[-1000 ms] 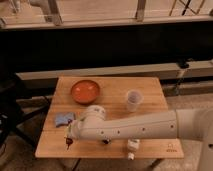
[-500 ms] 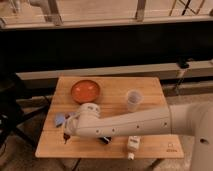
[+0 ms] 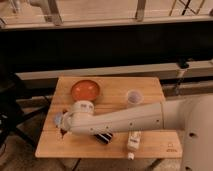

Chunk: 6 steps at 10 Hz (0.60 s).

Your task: Place the pepper on the white sponge

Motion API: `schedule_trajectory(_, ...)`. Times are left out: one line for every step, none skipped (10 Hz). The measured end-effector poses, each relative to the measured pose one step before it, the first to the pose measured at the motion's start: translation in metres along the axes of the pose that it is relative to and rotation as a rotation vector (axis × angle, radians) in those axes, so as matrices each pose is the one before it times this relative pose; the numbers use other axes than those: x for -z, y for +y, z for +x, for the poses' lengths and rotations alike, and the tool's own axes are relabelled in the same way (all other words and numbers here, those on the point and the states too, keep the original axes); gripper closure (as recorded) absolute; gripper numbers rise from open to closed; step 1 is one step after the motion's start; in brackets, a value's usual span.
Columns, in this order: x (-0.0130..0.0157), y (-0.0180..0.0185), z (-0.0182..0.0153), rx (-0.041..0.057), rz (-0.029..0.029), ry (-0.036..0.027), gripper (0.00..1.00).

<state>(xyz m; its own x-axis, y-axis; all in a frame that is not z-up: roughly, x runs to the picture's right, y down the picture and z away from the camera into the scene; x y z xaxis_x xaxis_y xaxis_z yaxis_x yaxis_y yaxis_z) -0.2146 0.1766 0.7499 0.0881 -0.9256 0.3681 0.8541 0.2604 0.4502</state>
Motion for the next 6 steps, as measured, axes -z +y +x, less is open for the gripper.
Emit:
schedule_trajectory(-0.00364,-0.00180,0.00475,-0.00108,-0.00349,0.00877,1.00)
schedule_trajectory(-0.00467,-0.00154,0.00548,-0.00139,-0.00438,0.00808,1.00)
schedule_trajectory(-0.00678,-0.00207,0.00641,0.00000,-0.00554,0.00742,1.00)
schedule_trajectory(-0.00530,-0.00173,0.00476,-0.00081,-0.00497,0.00674,1.00)
schedule_trajectory(-0.00464,-0.00145,0.00508,-0.00308,-0.00453,0.00549,1.00)
schedule_trajectory(-0.00471,-0.00110,0.00557,-0.00404,-0.00458,0.00564,1.00)
